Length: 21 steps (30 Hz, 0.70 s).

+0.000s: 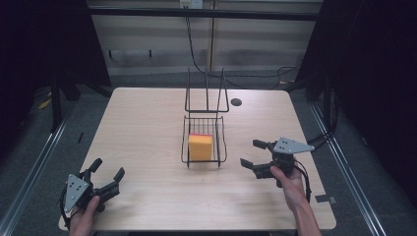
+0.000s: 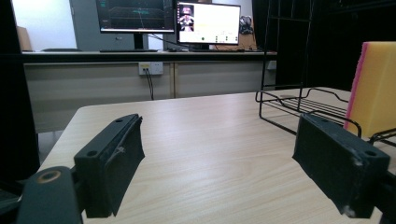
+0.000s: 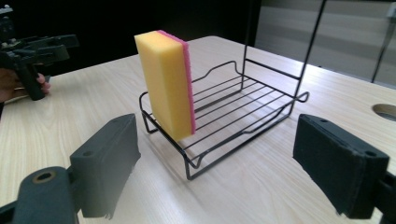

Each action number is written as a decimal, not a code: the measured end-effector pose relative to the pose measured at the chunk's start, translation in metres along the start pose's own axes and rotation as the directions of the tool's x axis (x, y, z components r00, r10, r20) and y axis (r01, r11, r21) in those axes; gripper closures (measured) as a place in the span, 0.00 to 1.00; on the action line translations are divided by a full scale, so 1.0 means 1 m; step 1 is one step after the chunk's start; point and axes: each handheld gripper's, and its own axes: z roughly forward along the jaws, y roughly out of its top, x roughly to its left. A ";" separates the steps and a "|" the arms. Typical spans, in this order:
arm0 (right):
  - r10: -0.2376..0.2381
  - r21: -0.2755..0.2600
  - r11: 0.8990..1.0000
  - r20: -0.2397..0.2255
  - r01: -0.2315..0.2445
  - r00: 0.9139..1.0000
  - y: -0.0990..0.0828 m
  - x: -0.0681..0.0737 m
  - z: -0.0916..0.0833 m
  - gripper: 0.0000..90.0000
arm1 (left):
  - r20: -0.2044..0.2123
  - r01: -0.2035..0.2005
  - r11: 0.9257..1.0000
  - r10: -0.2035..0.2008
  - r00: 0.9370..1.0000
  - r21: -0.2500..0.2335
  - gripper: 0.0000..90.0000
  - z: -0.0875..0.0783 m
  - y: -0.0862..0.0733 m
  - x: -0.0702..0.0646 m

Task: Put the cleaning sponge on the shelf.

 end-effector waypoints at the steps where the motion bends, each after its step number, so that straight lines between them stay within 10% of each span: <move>1: 0.002 -0.007 1.000 0.006 -0.002 1.000 -0.001 0.001 -0.003 0.16 | 0.002 0.005 1.000 -0.005 1.000 -0.003 0.17 0.000 0.000 0.000; 21: 0.062 -0.031 0.998 0.210 -0.056 0.976 -0.060 0.018 -0.044 0.16 | -0.002 0.006 1.000 -0.006 1.000 -0.004 0.17 0.000 0.000 -0.001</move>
